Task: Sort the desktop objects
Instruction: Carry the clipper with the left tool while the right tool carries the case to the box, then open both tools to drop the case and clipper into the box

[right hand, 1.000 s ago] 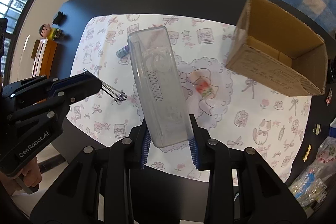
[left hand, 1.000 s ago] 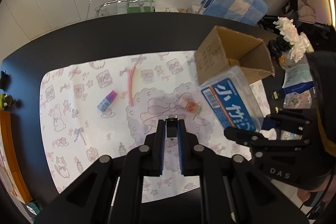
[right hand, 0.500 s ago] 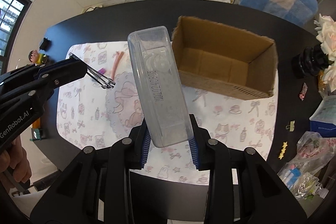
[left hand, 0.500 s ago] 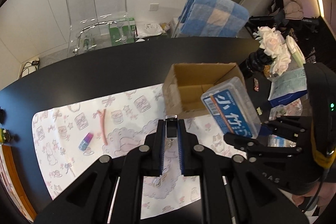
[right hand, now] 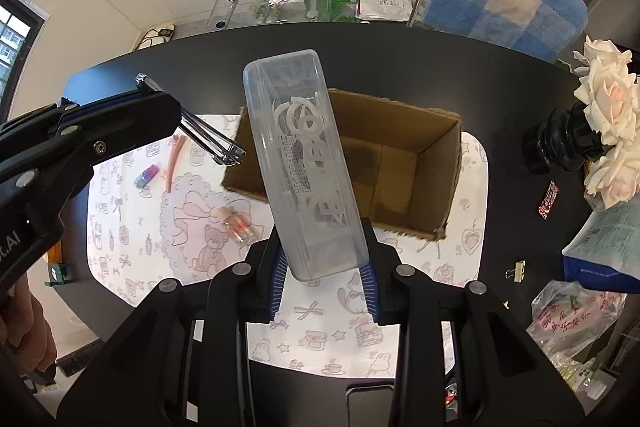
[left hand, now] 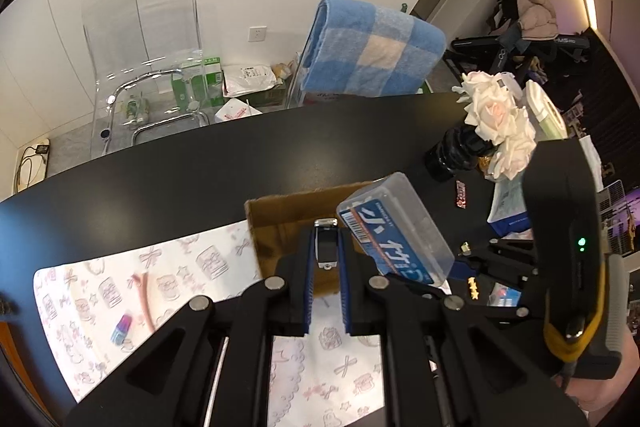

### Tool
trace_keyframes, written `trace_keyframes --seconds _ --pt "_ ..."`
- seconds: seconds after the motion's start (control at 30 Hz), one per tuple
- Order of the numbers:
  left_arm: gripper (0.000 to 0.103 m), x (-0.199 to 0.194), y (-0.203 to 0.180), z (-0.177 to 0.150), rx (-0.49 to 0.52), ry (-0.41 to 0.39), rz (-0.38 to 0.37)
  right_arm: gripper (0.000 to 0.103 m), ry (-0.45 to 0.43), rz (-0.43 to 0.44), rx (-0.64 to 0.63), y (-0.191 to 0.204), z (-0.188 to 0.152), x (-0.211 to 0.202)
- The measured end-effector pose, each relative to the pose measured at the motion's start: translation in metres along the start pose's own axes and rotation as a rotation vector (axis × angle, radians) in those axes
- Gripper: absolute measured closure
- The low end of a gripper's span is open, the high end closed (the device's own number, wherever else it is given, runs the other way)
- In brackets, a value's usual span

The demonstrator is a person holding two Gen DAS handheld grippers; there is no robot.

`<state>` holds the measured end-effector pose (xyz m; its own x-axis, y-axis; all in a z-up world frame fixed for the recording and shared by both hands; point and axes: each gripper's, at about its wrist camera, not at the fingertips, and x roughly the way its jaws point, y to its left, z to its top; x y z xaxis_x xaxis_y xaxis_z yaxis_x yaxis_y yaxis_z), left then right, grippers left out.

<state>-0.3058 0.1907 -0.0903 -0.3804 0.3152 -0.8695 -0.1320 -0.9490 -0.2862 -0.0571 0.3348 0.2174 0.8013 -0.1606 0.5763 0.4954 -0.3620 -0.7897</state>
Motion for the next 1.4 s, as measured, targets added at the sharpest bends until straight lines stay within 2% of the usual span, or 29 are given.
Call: trace_keyframes --seconds 0.6,0.7,1.4 --pt "0.092 0.047 0.001 0.005 -0.035 0.054 0.017 0.07 0.028 0.027 0.0 -0.034 0.019 0.035" --pt "0.092 0.051 0.001 0.005 -0.044 0.06 0.021 0.07 0.005 0.033 0.003 -0.035 0.019 0.036" --pt "0.092 0.063 0.007 0.002 -0.069 0.086 0.02 0.07 -0.01 0.058 0.012 -0.035 0.02 0.048"
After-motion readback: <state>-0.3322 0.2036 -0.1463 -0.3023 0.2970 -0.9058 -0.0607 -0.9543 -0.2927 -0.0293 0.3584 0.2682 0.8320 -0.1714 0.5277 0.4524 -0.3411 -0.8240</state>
